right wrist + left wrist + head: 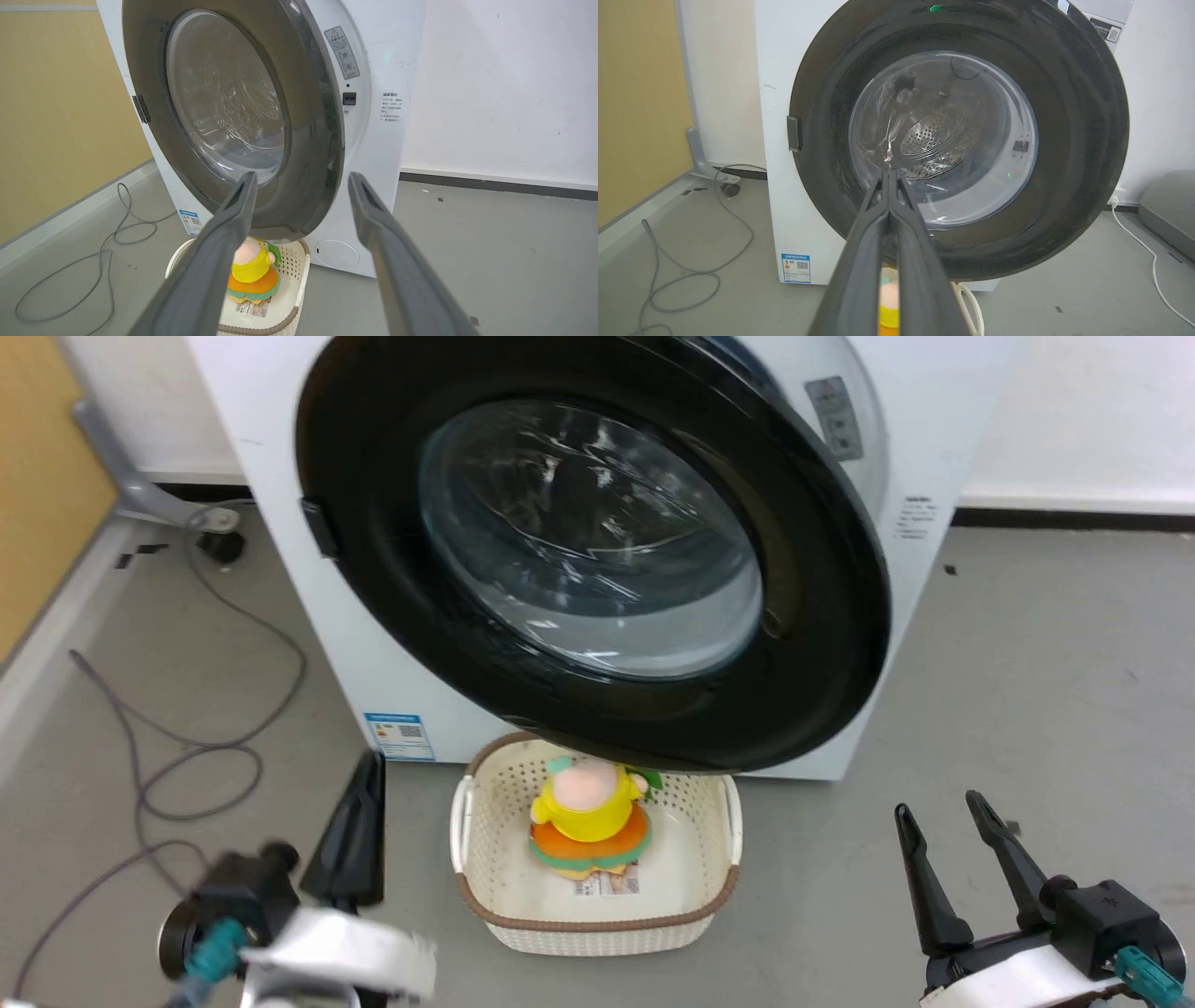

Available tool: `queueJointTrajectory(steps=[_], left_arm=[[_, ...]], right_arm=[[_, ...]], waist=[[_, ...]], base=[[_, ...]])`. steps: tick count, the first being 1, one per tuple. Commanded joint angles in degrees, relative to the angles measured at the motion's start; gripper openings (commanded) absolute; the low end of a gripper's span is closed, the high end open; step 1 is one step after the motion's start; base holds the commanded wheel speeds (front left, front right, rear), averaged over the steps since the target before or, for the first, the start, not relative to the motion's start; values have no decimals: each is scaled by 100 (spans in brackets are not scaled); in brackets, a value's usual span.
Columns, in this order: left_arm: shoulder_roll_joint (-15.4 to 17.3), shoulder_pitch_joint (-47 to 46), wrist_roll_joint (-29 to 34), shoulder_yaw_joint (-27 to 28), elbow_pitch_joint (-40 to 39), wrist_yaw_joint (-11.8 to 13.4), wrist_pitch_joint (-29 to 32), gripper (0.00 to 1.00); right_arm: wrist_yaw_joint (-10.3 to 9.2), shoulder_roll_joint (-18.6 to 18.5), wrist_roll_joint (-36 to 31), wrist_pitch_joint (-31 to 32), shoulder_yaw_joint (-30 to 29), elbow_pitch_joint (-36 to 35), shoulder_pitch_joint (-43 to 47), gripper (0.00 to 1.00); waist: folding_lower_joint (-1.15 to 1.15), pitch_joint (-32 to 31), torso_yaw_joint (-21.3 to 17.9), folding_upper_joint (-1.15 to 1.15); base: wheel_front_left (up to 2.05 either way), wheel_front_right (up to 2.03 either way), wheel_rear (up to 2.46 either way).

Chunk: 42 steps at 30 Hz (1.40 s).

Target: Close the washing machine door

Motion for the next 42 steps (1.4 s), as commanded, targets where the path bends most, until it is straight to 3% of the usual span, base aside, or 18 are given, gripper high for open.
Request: queueJointTrajectory(steps=[1, 3, 5, 7, 16, 17, 18, 25, 30, 35, 42], left_arm=[[-31, 133, 152, 39, -62, 29, -24, 0], [-2, 308, 516, -2, -80, 47, -24, 0], [-181, 478, 576, 43, -118, 71, -24, 0], [-295, 652, 842, 76, -105, 120, -24, 100], [-512, 815, 1247, 175, -24, 19, -24, 100], [-528, 806, 1310, 178, -26, 19, -24, 100], [-544, 793, 1364, 178, -27, 12, -25, 100], [-699, 595, 1600, 198, -85, -52, -25, 100], [-842, 418, 1663, 226, -83, -139, -25, 100], [-957, 235, 1748, 237, -52, -233, -25, 100], [-1146, 12, 1863, 285, -57, -350, -25, 100]], right_arm=[[5, -17, -31, 14, -11, -37, 76, 100], [5, -15, -19, 21, -14, -43, 91, 100], [5, -20, -13, 25, 8, -24, 104, 100], [5, -1, -28, 19, 34, -6, 136, 100], [5, -8, -18, 18, 91, -1, 151, 100], [5, -30, -18, 3, 117, -26, 127, 38], [5, -55, -2, -3, 150, -43, 100, 0], [5, -417, 56, 145, 604, -201, -430, 0], [5, -977, 330, 496, 962, -42, -1179, 0], [5, -1667, 788, 782, 1230, 390, -2058, 0], [5, -2315, 1420, 1067, 1129, 1249, -3045, 0]], waist=[[0, -58, 88, 0], [0, -60, 134, 0], [0, -63, 169, 0], [0, -62, 215, 0], [0, 7, 393, 0], [0, 29, 428, 0], [0, 57, 465, 0], [0, 438, 756, 0], [0, 778, 951, 0], [0, 1111, 1116, 0], [0, 1501, 1360, 0]], base=[[0, 0, 0], [0, 0, 0], [0, 0, 0], [0, 0, 0], [0, 0, 0], [0, 0, 0], [0, 0, 0], [0, 0, 0], [0, 0, 0], [0, 0, 0], [0, 0, 0]])
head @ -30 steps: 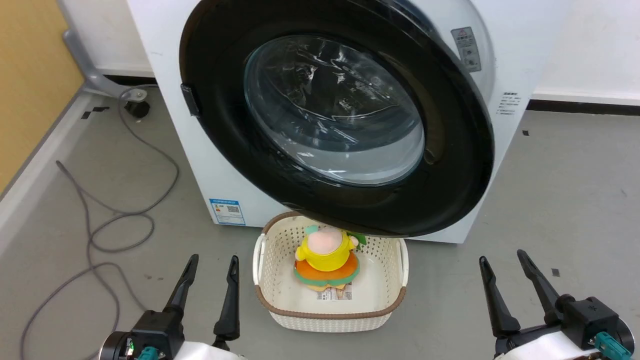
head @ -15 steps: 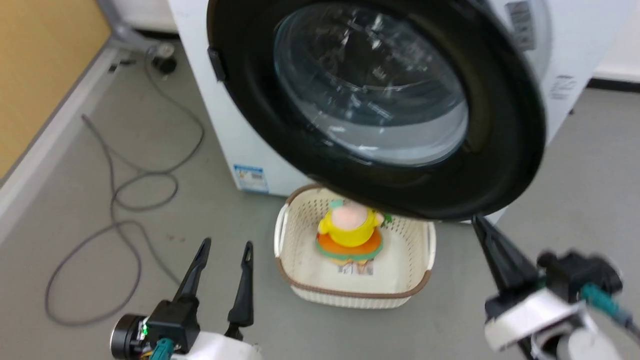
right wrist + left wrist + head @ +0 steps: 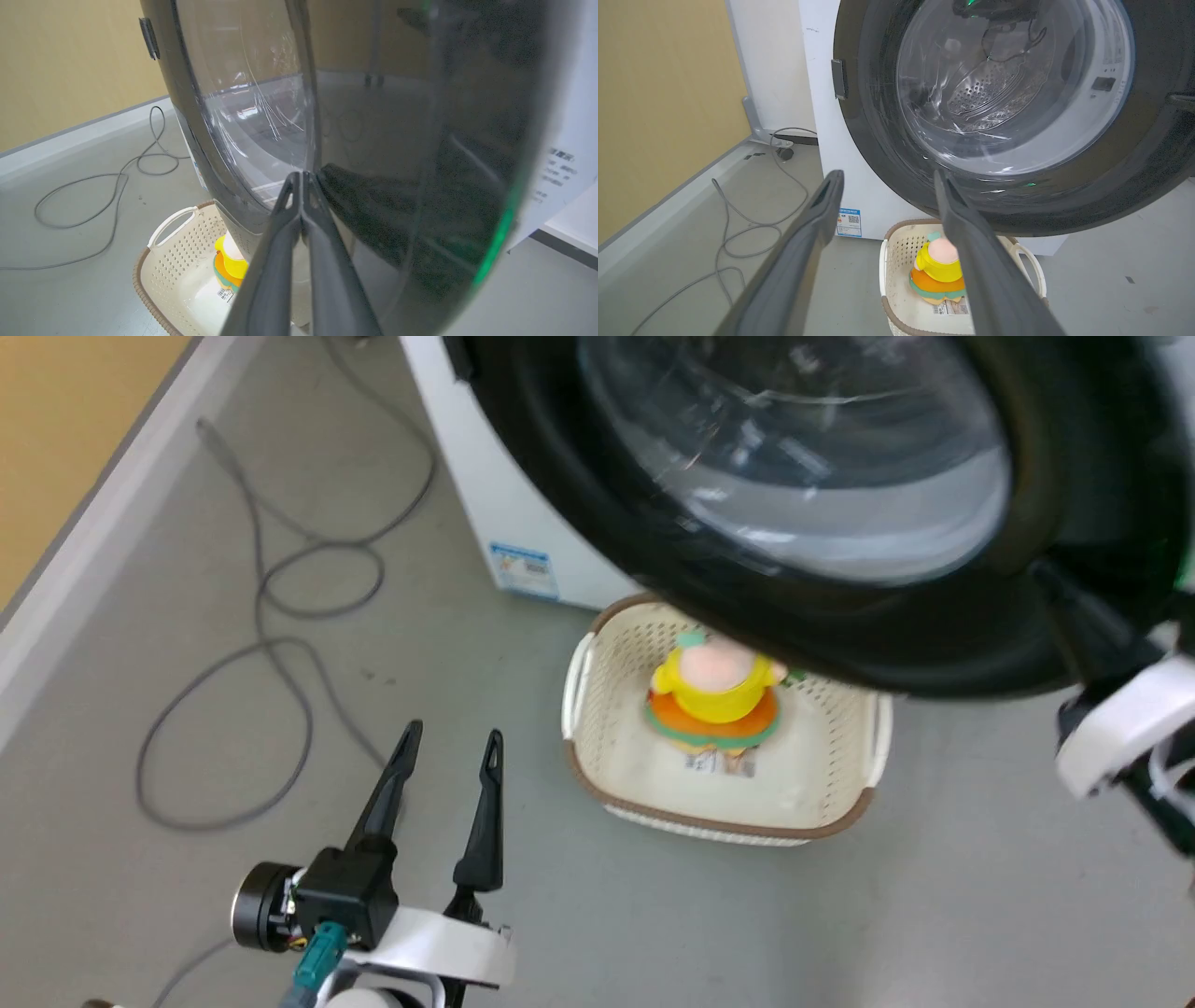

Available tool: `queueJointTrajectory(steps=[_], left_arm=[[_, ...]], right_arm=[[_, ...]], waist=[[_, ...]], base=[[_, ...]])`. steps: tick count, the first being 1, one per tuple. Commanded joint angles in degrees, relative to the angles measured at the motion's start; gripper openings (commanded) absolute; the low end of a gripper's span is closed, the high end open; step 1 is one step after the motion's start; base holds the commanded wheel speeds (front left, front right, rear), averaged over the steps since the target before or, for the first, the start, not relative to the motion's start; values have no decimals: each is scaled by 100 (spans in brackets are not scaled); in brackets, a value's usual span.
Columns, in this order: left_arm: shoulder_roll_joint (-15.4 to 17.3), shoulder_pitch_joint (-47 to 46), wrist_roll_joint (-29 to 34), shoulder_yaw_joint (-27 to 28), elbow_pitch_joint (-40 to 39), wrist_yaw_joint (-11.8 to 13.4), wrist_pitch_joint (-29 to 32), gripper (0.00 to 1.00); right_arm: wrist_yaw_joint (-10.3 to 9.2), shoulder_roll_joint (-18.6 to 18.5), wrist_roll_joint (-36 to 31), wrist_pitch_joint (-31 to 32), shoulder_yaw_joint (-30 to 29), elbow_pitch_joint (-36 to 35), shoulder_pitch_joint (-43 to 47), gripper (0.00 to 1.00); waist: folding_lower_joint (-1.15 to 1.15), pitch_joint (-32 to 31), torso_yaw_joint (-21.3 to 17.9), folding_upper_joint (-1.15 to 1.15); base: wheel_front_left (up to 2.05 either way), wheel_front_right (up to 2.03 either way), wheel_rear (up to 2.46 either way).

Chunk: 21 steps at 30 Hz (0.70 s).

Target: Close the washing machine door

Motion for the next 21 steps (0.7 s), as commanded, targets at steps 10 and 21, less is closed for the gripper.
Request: queueJointTrajectory(steps=[10, 21], left_arm=[[-223, -276, 169, 161, -10, -199, -25, 100], [-424, -450, 294, 302, -18, -349, -25, 100]], right_arm=[[-14, -316, 355, 280, -146, 1009, -1293, 0], [-14, -317, 357, 309, -507, 2308, -2610, 0]], waist=[[0, 490, 287, 0], [0, 793, 401, 0]], base=[[0, 0, 0], [0, 0, 0]])
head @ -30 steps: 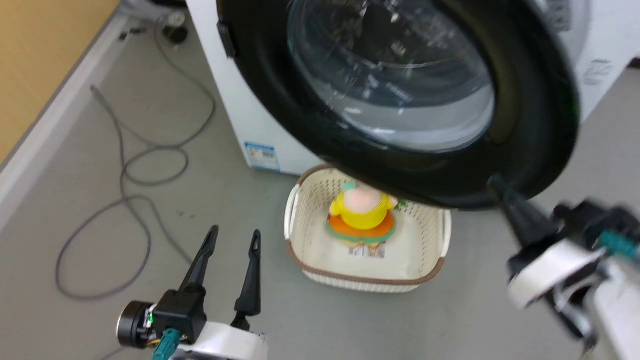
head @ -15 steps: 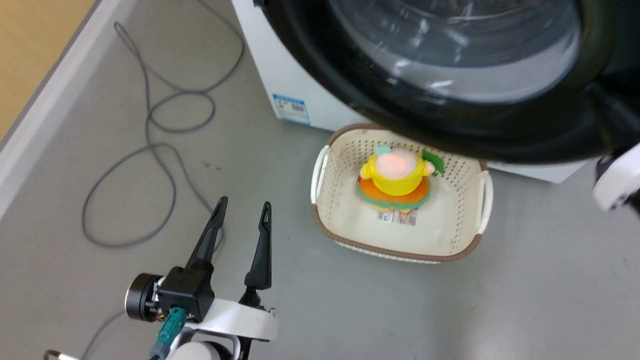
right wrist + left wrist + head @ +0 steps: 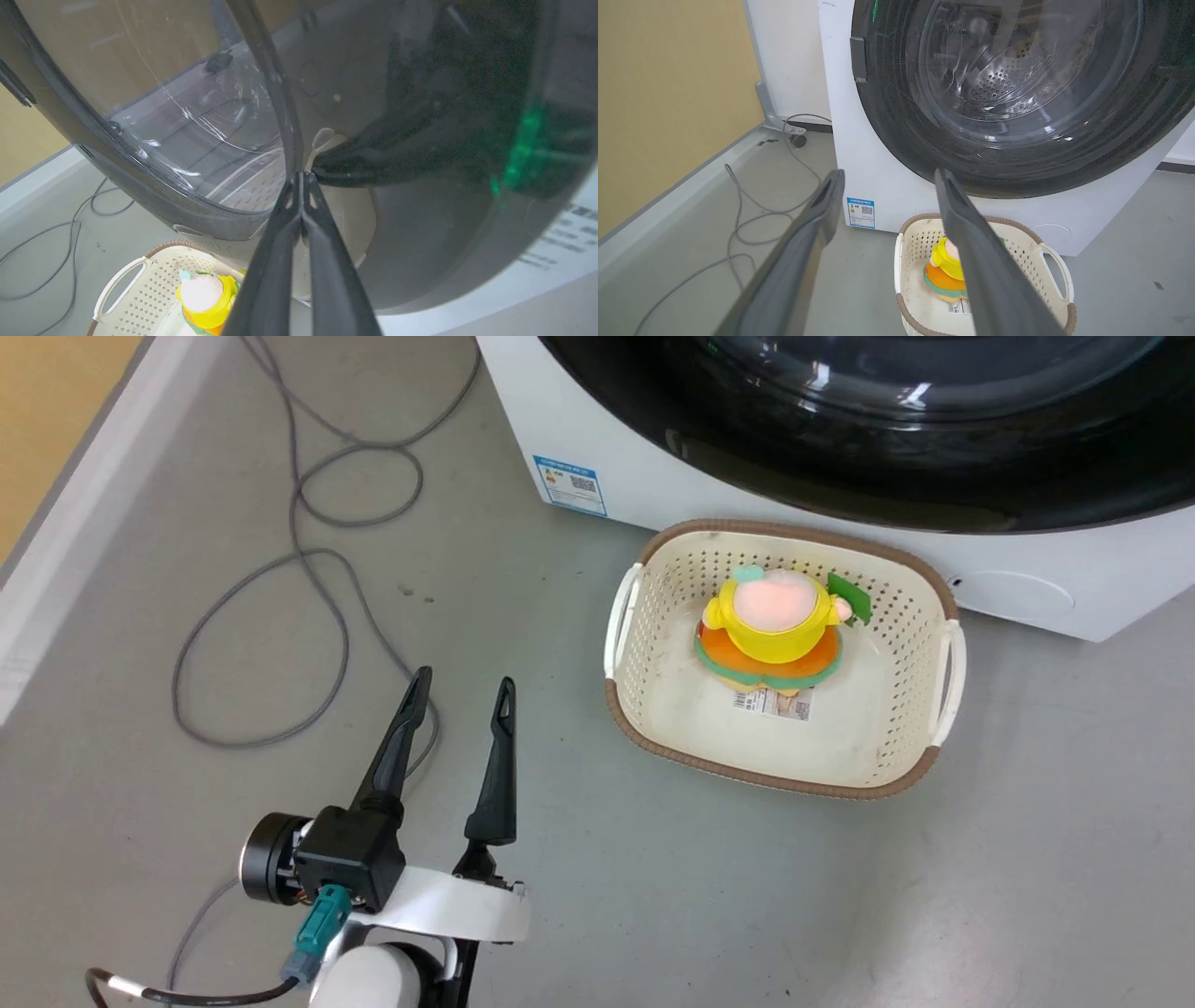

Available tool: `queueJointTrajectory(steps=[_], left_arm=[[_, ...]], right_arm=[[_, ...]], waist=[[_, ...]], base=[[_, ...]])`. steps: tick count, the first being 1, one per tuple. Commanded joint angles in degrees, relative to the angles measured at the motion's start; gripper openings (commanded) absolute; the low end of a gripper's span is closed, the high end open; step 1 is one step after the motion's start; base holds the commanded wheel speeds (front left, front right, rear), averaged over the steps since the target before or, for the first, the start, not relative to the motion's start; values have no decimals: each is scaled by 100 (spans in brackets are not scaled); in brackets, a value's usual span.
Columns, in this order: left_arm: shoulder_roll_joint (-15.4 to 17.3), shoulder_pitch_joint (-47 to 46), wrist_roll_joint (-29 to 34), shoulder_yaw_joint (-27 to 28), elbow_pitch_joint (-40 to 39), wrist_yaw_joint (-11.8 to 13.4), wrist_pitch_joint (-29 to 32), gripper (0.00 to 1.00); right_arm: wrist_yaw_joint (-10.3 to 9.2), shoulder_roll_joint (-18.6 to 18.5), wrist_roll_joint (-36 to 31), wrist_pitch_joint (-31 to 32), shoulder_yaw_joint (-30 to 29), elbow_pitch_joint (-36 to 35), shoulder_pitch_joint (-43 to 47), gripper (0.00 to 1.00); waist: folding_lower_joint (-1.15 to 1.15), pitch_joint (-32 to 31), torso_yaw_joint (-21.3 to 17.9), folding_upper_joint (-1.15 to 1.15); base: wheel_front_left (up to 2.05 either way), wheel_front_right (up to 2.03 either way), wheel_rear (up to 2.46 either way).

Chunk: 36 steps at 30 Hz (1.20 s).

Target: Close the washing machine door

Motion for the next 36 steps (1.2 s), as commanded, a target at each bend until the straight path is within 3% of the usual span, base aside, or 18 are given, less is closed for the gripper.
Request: queueJointTrajectory(steps=[1, 9, 16, 20, 25, 36], left_arm=[[-27, -73, 47, 24, 0, -18, -25, 100], [-99, 35, 99, 134, 113, -91, -25, 100], [-109, 208, 81, 295, 270, -203, -25, 100], [-110, 407, 21, 415, 418, -249, -25, 100], [-106, 670, 4, 540, 516, -269, -25, 100], [-67, 1028, 23, 620, 712, -330, -25, 100]], right_arm=[[-71, -145, -26, -60, -116, 102, -236, 0], [-71, -7, 19, -502, 83, 506, -157, 0], [-71, 180, 271, -1189, 501, 311, 614, 0], [-71, 302, 330, -1491, 590, -118, 1409, 0], [-71, 557, 237, -1614, 212, -885, 2433, 0], [-71, 1369, -890, -1624, -809, -2656, 4396, 0]], waist=[[-1, -1, 6, 0], [-1, -347, -133, 0], [-1, -1010, -387, 0], [-1, -1446, -545, 0], [-1, -1793, -781, 0], [-1, -2170, -1090, 0]], base=[[0, 0, 0], [0, 0, 0], [0, 0, 0], [0, 0, 0], [0, 0, 0], [0, 0, 0]])
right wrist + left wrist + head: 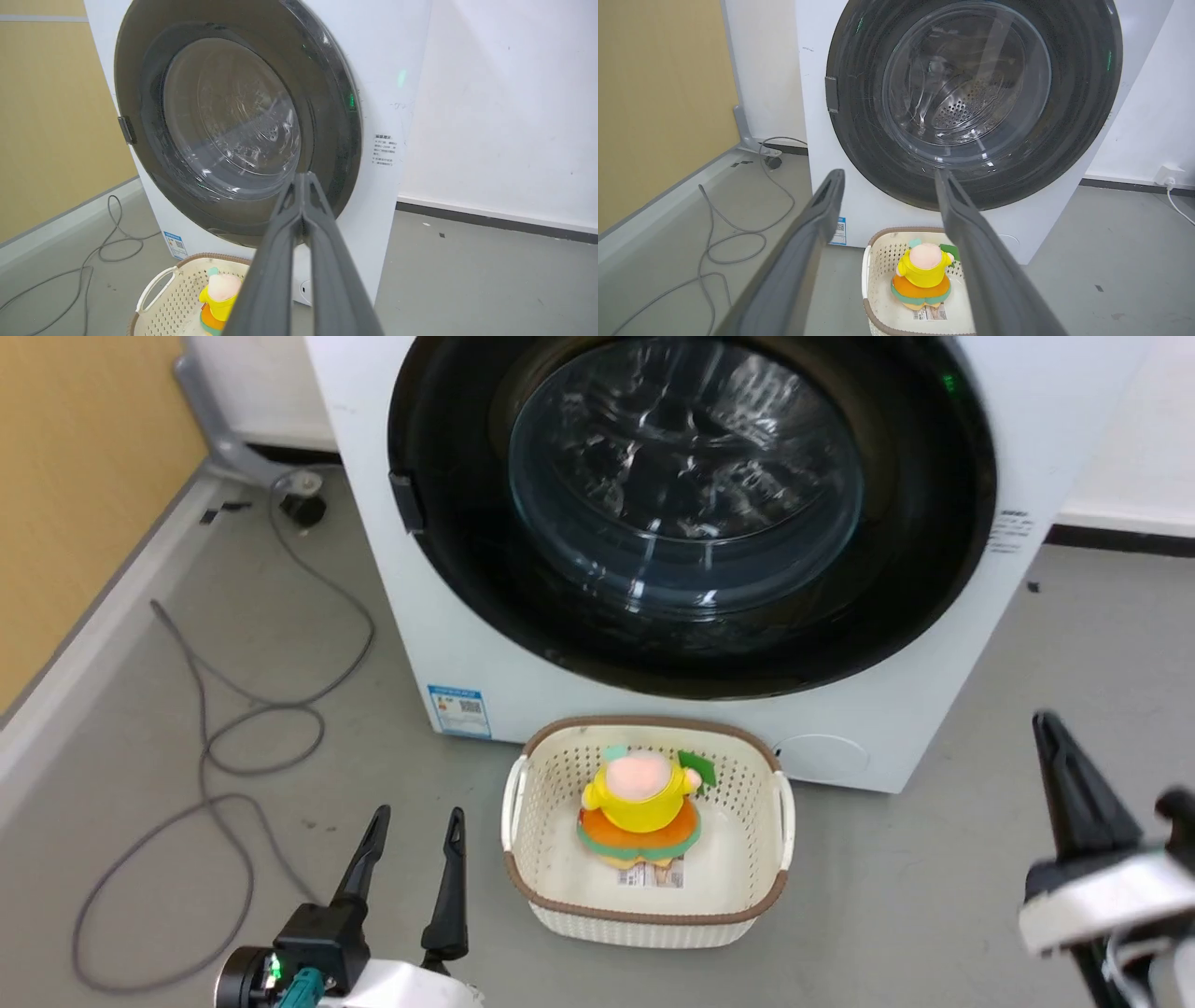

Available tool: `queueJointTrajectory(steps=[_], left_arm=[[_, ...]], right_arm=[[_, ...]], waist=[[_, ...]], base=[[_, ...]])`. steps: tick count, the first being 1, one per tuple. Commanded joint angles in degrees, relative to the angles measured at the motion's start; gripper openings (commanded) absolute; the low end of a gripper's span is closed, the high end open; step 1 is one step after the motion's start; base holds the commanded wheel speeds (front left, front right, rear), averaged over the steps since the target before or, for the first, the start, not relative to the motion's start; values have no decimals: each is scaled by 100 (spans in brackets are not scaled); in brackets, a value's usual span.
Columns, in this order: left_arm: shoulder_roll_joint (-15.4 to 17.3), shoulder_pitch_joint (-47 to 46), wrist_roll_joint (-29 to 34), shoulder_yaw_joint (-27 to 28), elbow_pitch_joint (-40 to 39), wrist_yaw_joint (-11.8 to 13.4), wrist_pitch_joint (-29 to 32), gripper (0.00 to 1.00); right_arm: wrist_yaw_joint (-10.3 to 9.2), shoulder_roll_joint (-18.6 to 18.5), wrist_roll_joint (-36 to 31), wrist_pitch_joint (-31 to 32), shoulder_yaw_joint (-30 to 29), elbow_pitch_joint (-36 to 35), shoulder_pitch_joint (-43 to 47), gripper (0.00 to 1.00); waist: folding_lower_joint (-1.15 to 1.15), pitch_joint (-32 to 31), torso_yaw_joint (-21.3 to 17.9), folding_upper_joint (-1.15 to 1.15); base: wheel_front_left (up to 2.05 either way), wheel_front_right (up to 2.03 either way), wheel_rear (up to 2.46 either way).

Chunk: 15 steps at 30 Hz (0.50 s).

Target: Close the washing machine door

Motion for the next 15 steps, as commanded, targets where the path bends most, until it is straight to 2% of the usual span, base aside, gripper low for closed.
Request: queueJointTrajectory(steps=[1, 5, 11, 12, 13, 15], left_arm=[[25, 79, -6, 21, 13, -13, -25, 100], [44, 147, -10, 18, 47, -15, -25, 100], [62, 256, -20, -9, 81, 6, -25, 100], [63, 265, -23, -18, 84, 8, -25, 100], [64, 270, -25, -26, 85, 10, -21, 100], [66, 269, -26, -43, 81, 19, -11, 100]], right_arm=[[-4, 161, -145, 6, -128, -176, 235, 0], [-4, 646, -560, 161, -537, -703, 822, 0], [-4, 1201, -941, 442, -802, -1356, 1478, 0], [-4, 1253, -955, 483, -828, -1416, 1547, 33], [-4, 1291, -974, 522, -831, -1462, 1607, 100], [-4, 1343, -1000, 570, -810, -1517, 1698, 100]], waist=[[1, -68, -59, 0], [1, -175, -107, 0], [1, -258, -168, 0], [1, -262, -171, 0], [1, -263, -172, 0], [1, -260, -169, 0]], base=[[0, 0, 0], [0, 0, 0], [0, 0, 0], [0, 0, 0], [0, 0, 0], [0, 0, 0]])
